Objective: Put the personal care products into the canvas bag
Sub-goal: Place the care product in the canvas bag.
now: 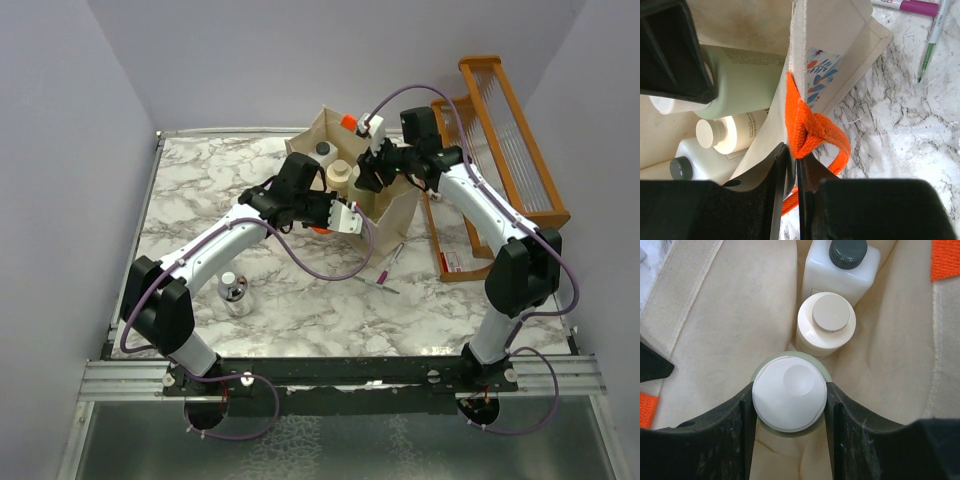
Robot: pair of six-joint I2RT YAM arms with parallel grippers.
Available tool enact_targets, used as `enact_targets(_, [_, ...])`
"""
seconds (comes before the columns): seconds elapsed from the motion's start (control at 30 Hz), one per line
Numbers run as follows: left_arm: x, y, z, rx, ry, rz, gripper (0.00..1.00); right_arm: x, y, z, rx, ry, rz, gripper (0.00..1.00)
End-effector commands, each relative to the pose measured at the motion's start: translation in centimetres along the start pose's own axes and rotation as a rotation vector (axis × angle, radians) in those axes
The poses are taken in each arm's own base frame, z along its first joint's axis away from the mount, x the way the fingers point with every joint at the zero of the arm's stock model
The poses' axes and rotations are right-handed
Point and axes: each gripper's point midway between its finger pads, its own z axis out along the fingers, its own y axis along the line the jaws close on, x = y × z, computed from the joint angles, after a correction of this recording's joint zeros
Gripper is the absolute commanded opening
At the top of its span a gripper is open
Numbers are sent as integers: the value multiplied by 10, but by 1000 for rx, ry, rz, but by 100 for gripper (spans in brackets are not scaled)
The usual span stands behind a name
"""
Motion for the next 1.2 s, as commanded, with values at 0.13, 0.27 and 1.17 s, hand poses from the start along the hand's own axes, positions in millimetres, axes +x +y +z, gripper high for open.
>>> enact_targets(0.13, [-2,-4,-1,12,2,18,17,-26,-11,18,-8,-174,-132,1])
enact_targets(0.27, [-1,-4,1,18,4,17,18,-20,-11,28,-21,-186,-146,1])
enact_targets(1.17, [-10,15,-3,-39,7,-26,35,-4,-3,62,-131,-218,-124,1])
